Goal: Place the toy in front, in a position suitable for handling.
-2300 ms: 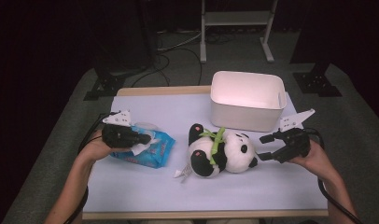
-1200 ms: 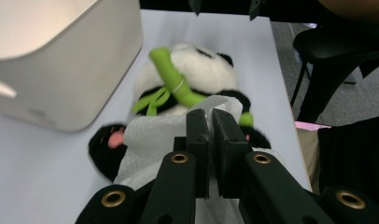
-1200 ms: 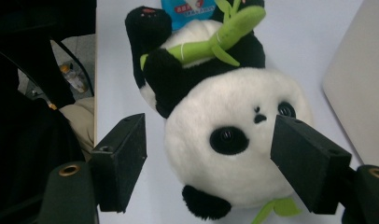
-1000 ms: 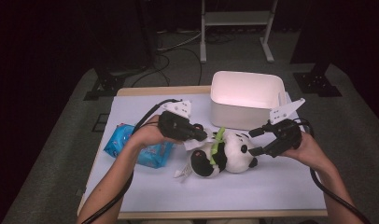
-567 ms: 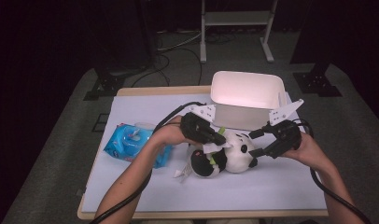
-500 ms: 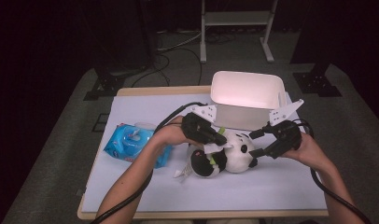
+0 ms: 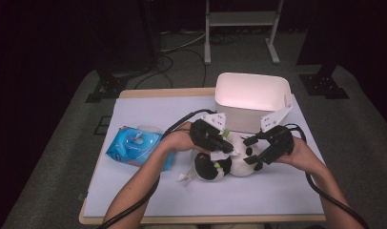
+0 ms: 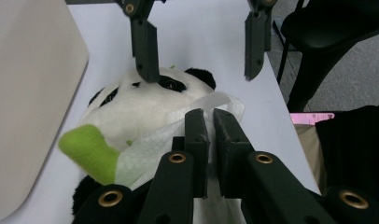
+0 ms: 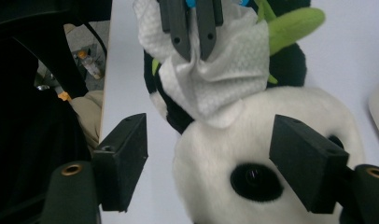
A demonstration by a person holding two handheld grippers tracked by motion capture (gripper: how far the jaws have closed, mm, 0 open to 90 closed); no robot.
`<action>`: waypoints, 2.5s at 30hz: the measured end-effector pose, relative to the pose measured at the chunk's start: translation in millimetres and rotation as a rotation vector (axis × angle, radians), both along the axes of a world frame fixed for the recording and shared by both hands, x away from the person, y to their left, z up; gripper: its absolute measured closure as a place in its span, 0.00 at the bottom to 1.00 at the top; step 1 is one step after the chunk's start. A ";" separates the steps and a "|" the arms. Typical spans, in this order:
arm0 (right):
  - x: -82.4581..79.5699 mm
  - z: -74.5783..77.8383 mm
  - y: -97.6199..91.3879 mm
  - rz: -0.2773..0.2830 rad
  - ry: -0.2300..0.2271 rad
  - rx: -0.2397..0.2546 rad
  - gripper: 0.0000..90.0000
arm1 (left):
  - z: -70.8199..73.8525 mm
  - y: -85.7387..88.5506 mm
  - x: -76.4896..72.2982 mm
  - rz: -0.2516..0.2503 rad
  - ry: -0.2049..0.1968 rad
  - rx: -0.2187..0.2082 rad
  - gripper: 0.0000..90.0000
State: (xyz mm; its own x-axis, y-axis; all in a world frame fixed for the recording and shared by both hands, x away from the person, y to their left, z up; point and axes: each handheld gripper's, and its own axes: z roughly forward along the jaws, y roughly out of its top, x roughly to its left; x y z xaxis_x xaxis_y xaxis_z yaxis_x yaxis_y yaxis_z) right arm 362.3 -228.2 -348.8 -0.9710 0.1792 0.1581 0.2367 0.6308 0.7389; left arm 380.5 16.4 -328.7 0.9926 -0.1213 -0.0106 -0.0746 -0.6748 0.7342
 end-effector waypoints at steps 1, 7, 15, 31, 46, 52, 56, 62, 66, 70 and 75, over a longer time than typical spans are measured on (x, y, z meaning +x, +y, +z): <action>0.0 0.0 0.0 0.000 0.000 0.000 0.31 | 0.0 0.0 0.0 0.000 0.000 0.000 0.94; 4.8 -0.5 15.5 0.037 -0.017 -0.002 0.52 | 0.6 3.6 -1.2 0.001 0.000 -0.004 0.93; 10.2 -4.1 24.2 0.052 -0.032 -0.007 0.80 | 1.2 5.9 -1.0 0.006 0.006 -0.007 0.89; 7.8 0.8 -1.4 0.037 -0.002 0.008 0.99 | 9.0 38.8 -3.0 0.070 0.008 -0.024 0.78; 11.4 -0.6 42.2 0.082 -0.025 -0.012 0.58 | -7.0 37.4 -3.6 0.083 0.019 0.019 0.83; 13.3 -1.9 55.6 0.107 -0.015 -0.001 0.56 | -9.4 36.1 -4.1 0.085 0.017 0.030 0.83; 13.5 -2.8 58.3 0.119 -0.002 0.007 0.74 | -9.8 35.1 -4.4 0.088 0.016 0.038 0.84; 11.5 -1.4 51.8 0.124 -0.001 -0.001 0.89 | -3.7 41.9 -4.4 0.094 0.022 0.019 0.81; 9.7 1.6 43.4 0.108 -0.004 -0.004 0.90 | -1.3 45.9 -3.8 0.103 0.018 0.018 0.81; 8.1 6.2 29.5 0.081 -0.017 -0.017 0.90 | -3.4 49.0 -3.3 0.112 0.027 0.028 0.80; 7.8 11.8 2.6 0.015 -0.028 -0.058 0.90 | -7.6 52.9 -1.2 0.124 0.048 0.026 0.79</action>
State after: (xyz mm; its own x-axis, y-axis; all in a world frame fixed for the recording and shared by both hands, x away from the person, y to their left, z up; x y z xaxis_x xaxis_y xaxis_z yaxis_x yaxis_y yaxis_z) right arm 370.1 -225.6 -337.0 -0.9775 0.1731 0.1205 0.2069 0.6758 0.7074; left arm 379.3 69.2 -336.3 0.9982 0.0034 -0.0598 0.0453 -0.6957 0.7169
